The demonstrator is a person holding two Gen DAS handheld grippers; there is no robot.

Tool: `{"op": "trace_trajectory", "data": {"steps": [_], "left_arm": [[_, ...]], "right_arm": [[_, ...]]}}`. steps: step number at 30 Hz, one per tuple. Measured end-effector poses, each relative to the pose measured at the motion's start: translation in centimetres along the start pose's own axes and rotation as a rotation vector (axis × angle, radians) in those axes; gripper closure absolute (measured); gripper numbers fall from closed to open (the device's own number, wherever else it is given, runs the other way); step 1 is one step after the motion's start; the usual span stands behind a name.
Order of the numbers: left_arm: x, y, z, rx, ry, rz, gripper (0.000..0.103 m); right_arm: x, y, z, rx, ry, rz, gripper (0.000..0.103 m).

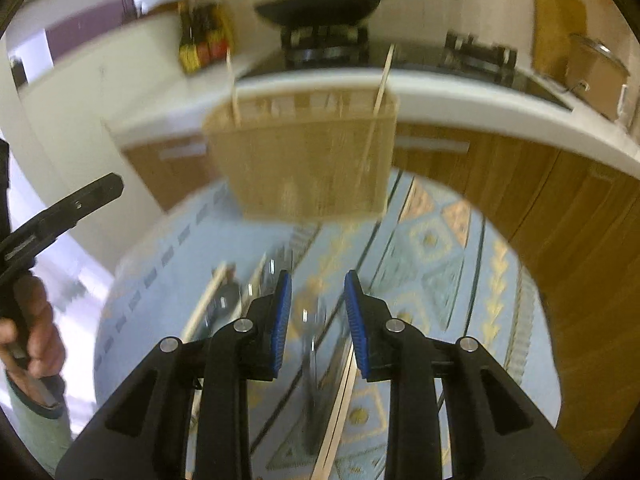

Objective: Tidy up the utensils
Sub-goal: 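Move both open tools back down to the utensils on the cloth, then grasp the dark grey spoon with the left tool while the right tool grasps a clear spoon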

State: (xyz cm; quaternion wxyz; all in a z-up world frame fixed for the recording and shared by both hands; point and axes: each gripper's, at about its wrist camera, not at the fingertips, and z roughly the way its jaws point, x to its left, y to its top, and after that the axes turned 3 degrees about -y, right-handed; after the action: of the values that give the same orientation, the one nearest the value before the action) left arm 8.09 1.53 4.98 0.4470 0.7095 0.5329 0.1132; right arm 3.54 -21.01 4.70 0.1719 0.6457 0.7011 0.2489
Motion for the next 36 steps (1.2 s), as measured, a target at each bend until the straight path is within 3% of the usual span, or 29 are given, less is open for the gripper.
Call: {"op": "trace_trajectory", "data": {"steps": [4, 8, 11, 17, 27, 31, 34, 36], "left_arm": [[-0.4, -3.3, 1.9, 0.159, -0.013, 0.034, 0.068], [-1.1, -6.2, 4.4, 0.318, -0.023, 0.088, 0.083], [-1.5, -7.4, 5.6, 0.371, -0.030, 0.116, 0.086], [-2.0, -8.1, 7.3, 0.427, -0.001, 0.147, 0.086], [-2.9, -8.0, 8.4, 0.442, 0.130, 0.217, 0.084], [-2.8, -8.0, 8.7, 0.455, 0.131, 0.222, 0.082], [-3.2, -8.0, 8.9, 0.462, 0.144, 0.234, 0.082], [-3.6, -8.1, 9.1, 0.465, 0.161, 0.253, 0.083]], "right_arm": [[0.5, -1.5, 2.6, 0.101, 0.028, -0.006, 0.078], [0.2, -2.7, 4.9, 0.181, 0.053, 0.030, 0.078], [-0.2, -3.1, 5.8, 0.202, 0.075, 0.045, 0.078], [-0.5, -3.7, 6.7, 0.219, 0.085, 0.046, 0.078], [0.1, -3.5, 7.9, 0.246, 0.089, -0.007, 0.078], [0.6, -3.1, 8.3, 0.253, 0.080, -0.030, 0.079], [1.0, -3.0, 8.5, 0.261, 0.063, -0.051, 0.082], [1.4, -3.0, 8.6, 0.262, 0.028, -0.079, 0.090]]}}
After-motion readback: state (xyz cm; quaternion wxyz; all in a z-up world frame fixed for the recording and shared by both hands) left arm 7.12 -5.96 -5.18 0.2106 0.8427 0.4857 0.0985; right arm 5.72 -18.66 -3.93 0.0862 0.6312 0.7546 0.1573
